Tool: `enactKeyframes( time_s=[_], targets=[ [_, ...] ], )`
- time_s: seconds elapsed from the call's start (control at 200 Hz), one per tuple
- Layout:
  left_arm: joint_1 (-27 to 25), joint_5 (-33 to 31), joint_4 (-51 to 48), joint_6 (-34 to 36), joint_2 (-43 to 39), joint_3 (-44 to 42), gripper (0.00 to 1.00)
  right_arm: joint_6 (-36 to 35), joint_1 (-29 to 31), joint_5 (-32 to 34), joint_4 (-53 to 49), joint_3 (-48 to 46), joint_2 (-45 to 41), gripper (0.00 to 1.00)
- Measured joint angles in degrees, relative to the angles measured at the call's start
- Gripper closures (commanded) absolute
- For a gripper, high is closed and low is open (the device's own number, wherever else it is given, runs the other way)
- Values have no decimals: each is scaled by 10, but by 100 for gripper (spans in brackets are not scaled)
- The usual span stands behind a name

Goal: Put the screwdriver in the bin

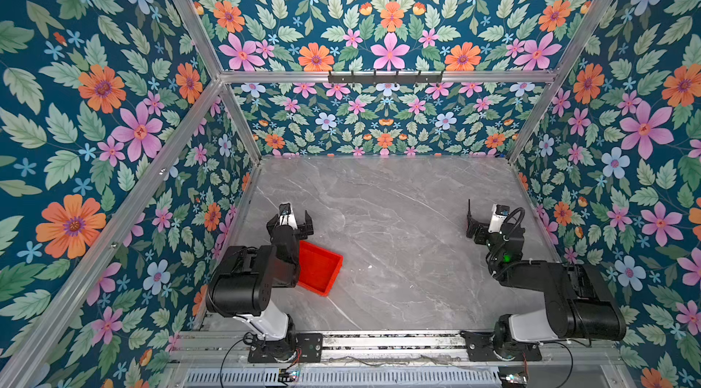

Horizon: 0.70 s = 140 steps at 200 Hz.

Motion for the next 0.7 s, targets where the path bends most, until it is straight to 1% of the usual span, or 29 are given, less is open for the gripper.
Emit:
enactKeyframes(
  time_s=[0.7],
  targets=[
    [1, 1, -5, 0, 0, 0, 0, 4, 0, 0, -1, 3, 0, 1]
  ],
)
